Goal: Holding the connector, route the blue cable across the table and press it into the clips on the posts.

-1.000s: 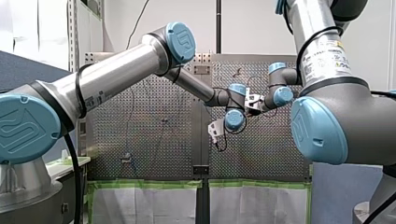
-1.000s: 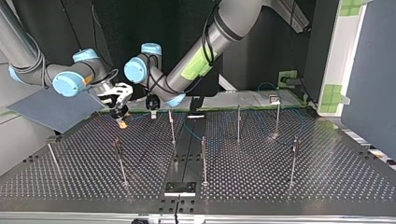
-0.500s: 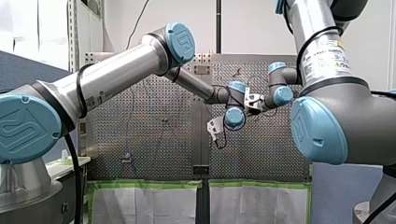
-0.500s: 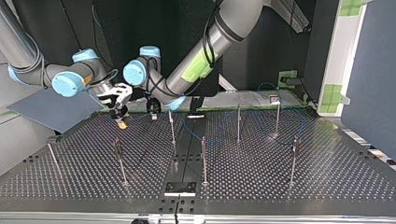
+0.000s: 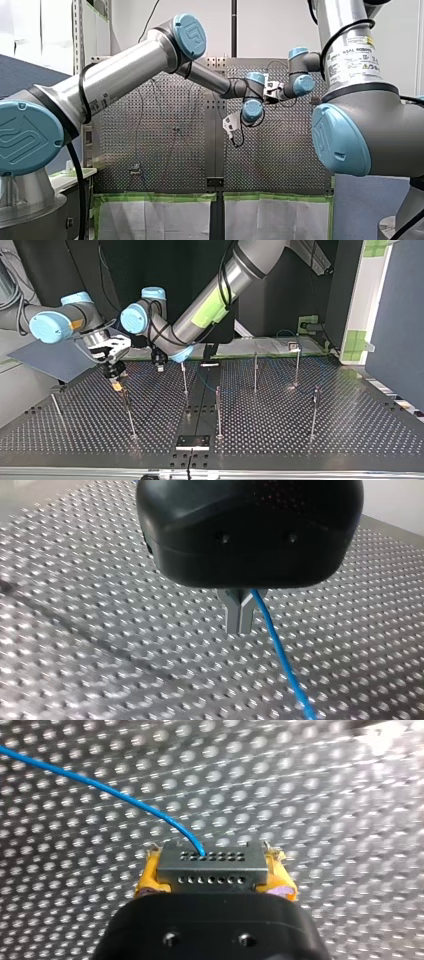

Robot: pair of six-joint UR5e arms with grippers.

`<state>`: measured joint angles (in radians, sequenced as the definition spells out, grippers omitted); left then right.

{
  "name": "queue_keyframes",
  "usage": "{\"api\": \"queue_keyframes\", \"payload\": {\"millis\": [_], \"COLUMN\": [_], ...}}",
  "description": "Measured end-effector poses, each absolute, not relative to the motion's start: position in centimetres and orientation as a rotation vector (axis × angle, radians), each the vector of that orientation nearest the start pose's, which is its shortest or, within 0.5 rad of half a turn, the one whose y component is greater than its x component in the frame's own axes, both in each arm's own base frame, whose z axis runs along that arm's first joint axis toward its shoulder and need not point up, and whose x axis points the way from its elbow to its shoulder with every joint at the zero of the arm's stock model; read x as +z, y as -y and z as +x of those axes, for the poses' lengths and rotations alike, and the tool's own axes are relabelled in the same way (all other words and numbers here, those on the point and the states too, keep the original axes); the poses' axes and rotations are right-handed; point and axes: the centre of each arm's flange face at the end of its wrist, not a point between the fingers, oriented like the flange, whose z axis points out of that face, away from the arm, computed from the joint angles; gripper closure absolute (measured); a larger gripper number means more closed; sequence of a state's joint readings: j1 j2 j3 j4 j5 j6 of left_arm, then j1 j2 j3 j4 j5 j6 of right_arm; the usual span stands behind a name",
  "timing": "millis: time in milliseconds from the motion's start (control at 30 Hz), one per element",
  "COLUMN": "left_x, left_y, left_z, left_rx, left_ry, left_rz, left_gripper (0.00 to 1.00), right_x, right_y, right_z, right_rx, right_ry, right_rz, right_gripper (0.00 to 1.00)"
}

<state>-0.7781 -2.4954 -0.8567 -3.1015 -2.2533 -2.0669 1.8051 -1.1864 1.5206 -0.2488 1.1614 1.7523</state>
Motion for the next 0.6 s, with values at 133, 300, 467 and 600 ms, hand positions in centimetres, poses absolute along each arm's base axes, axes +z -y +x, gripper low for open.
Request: {"api": "queue_keyframes", "payload": {"millis": [133, 300, 467, 600], "left_x": [24.8, 26.5, 27.9, 29.3], "left_y": [59.9, 60.3, 61.0, 61.2], "left_z": [50.0, 48.8, 47.5, 46.6], "left_rx": [-0.358, -0.369, -0.386, -0.399], "left_ry": [-1.680, -1.672, -1.663, -1.654], "left_rz": [-0.267, -0.264, -0.258, -0.256], "left_gripper": [1.00, 1.00, 1.00, 1.00], "right_x": [34.7, 36.5, 37.6, 38.3], "right_y": [55.0, 54.6, 54.4, 54.3], "right_z": [30.7, 30.2, 29.6, 29.2], "right_rx": [-2.425, -2.453, -2.472, -2.482], "right_ry": [-1.466, -1.470, -1.478, -1.482], "right_rz": [-2.260, -2.237, -2.225, -2.218], "right_gripper": [1.00, 1.00, 1.00, 1.00]}}
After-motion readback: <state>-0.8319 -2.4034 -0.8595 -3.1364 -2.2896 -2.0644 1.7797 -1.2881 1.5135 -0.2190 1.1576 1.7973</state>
